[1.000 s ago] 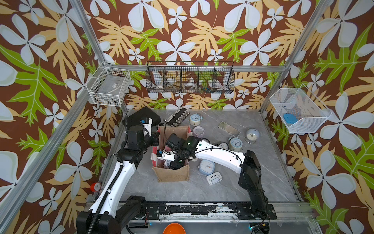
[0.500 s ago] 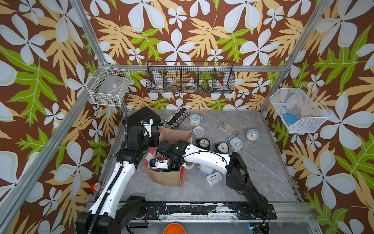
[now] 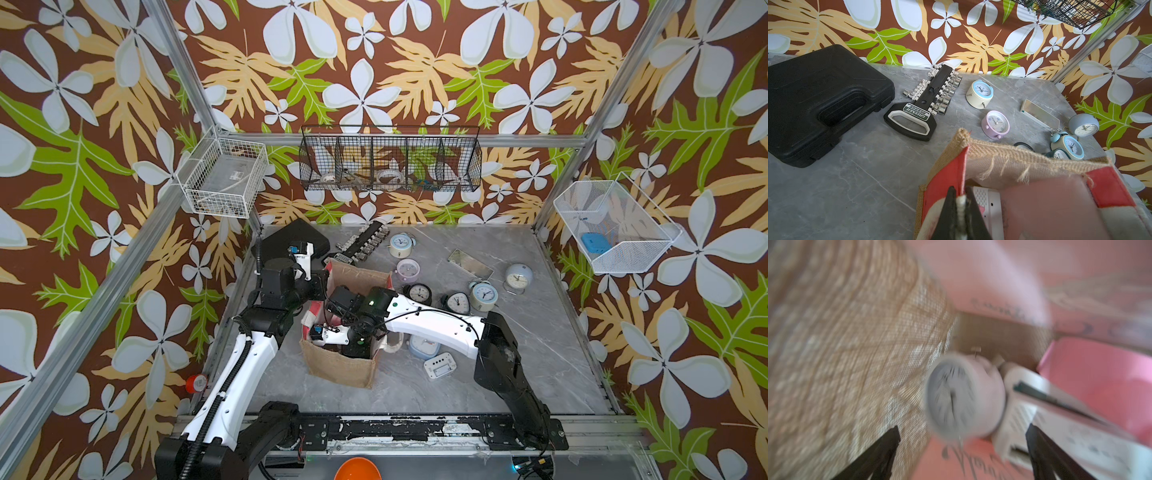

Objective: Put the alarm clock into the canvas bag
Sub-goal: Place the alarm at the canvas bag.

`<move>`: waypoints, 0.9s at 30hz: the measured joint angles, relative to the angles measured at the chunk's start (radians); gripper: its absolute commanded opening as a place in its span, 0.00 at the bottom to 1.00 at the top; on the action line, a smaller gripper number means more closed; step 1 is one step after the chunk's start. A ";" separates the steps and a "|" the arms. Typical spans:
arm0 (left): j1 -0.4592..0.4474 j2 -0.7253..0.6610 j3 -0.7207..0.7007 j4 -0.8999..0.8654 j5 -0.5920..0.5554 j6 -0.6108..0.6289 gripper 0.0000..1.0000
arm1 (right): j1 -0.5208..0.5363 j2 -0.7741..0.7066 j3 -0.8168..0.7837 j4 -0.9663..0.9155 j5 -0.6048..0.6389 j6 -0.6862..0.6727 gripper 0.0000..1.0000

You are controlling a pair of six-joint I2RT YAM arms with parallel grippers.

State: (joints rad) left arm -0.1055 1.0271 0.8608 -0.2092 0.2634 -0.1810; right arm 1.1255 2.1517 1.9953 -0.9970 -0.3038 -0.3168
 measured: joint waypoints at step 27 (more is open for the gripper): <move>-0.001 0.023 0.000 -0.004 -0.022 -0.001 0.00 | -0.028 -0.357 -0.134 0.113 0.385 0.402 0.82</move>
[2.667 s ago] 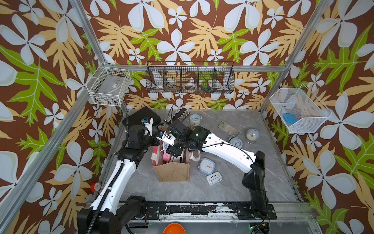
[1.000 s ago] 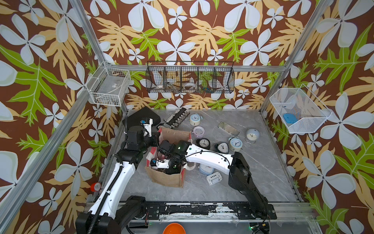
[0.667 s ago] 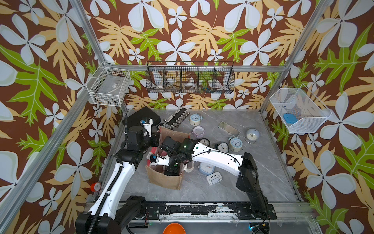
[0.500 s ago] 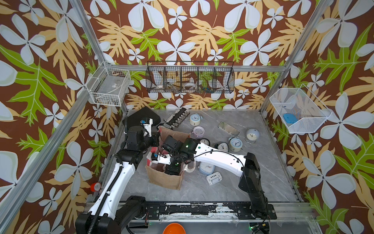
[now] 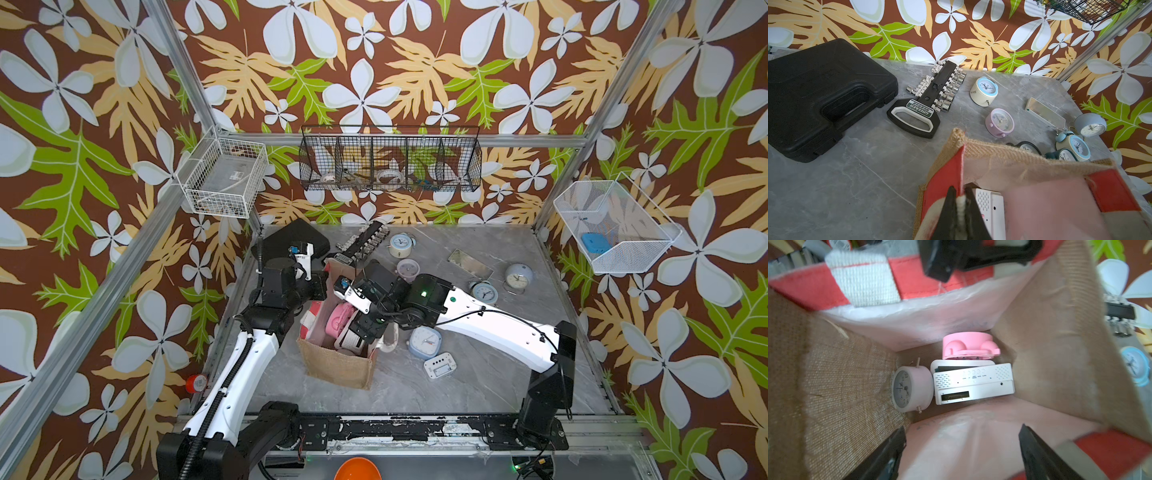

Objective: Put the alarm clock into the canvas bag
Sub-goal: Place the alarm at the canvas bag, then pick up the alarm from the center of the board.

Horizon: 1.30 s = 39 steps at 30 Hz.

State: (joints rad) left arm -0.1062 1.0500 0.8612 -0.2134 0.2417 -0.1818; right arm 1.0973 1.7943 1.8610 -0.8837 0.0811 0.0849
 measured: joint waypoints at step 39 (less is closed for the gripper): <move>0.000 0.027 0.015 -0.008 -0.049 0.001 0.00 | -0.270 -0.455 -0.870 0.271 0.003 0.080 1.00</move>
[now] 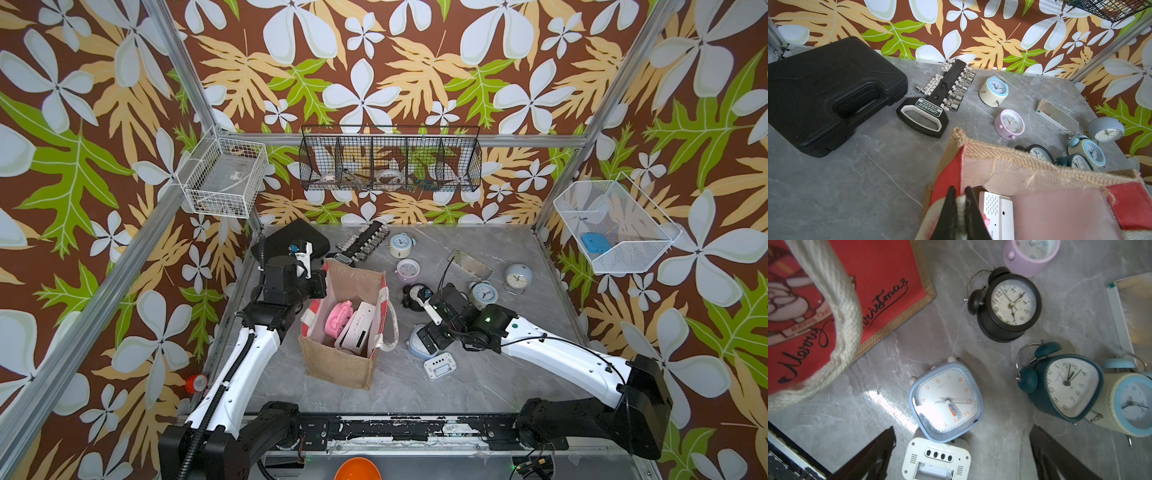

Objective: Put the alarm clock into the canvas bag
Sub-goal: Pick up the alarm from the center of the board.

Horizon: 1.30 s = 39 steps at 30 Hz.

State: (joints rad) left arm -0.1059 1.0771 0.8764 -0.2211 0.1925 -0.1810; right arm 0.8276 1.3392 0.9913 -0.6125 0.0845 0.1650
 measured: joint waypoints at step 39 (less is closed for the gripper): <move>0.000 0.000 0.000 0.000 -0.002 0.001 0.00 | -0.018 0.352 0.056 0.022 -0.077 -0.191 1.00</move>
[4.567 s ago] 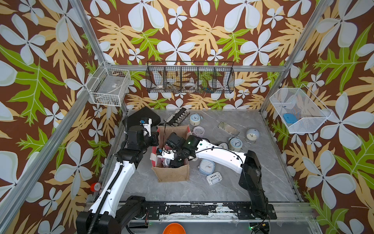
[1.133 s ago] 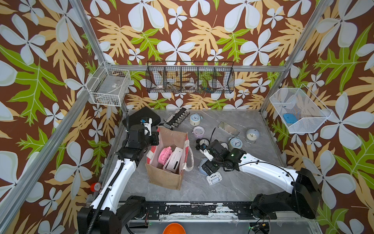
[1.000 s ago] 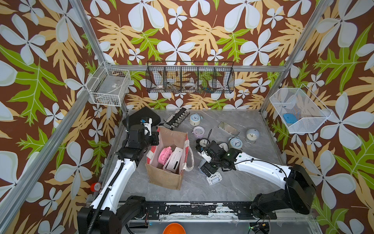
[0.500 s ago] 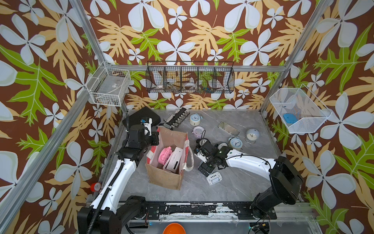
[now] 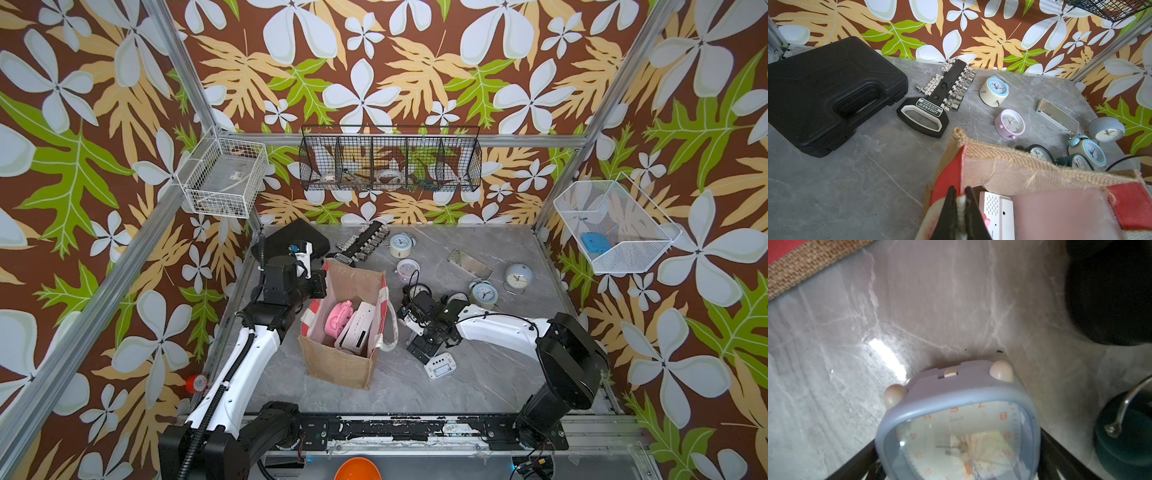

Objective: Put the alarm clock into the canvas bag
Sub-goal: Pick up the alarm from the center of the board.

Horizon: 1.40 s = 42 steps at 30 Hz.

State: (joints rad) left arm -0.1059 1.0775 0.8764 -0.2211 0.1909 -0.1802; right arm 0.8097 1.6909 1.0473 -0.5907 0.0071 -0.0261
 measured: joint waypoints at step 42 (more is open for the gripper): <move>0.000 -0.010 0.000 -0.010 0.006 0.003 0.00 | -0.006 -0.253 0.339 -0.203 -0.005 0.127 0.78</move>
State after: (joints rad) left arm -0.1059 1.0676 0.8764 -0.2310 0.1974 -0.1776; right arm 0.8040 1.4384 1.3865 -0.7933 0.0021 0.1009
